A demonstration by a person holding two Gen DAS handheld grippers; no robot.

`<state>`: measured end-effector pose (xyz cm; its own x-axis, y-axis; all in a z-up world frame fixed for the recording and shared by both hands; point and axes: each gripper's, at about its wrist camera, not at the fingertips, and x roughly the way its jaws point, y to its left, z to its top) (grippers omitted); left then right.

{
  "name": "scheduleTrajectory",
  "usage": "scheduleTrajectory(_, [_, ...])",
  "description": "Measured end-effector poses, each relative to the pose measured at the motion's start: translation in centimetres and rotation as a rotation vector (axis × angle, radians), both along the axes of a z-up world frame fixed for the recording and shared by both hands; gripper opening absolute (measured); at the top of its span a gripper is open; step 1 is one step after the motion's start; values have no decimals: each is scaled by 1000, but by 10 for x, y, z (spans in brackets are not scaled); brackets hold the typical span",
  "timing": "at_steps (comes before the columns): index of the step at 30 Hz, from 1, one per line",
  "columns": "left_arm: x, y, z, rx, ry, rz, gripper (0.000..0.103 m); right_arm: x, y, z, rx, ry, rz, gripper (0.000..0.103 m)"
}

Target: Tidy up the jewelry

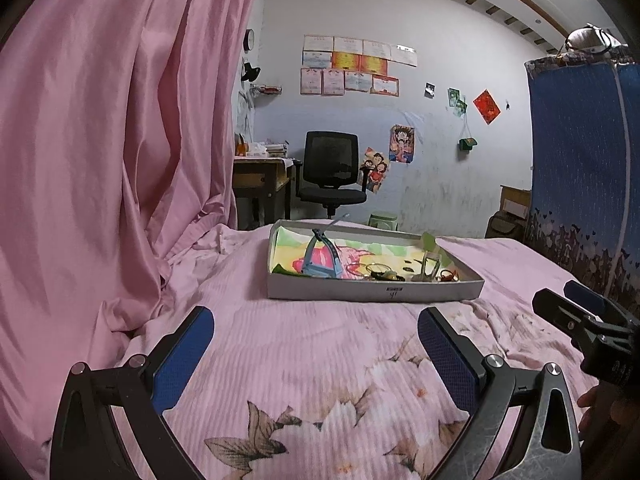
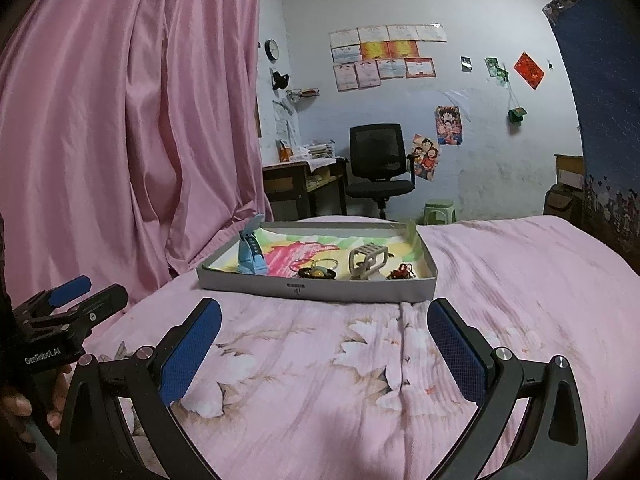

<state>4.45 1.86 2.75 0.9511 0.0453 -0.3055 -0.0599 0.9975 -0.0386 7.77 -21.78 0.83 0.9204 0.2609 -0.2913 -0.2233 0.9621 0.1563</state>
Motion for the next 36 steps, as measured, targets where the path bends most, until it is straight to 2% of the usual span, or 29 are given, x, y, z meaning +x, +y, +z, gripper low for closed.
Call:
scheduleTrajectory(12, [0,6,-12,-26,22,18,103,7,7,-5,-23,30,8,102])
scheduleTrajectory(36, [0,8,-12,-27,22,23,103,7,7,-4,-24,32,9,102])
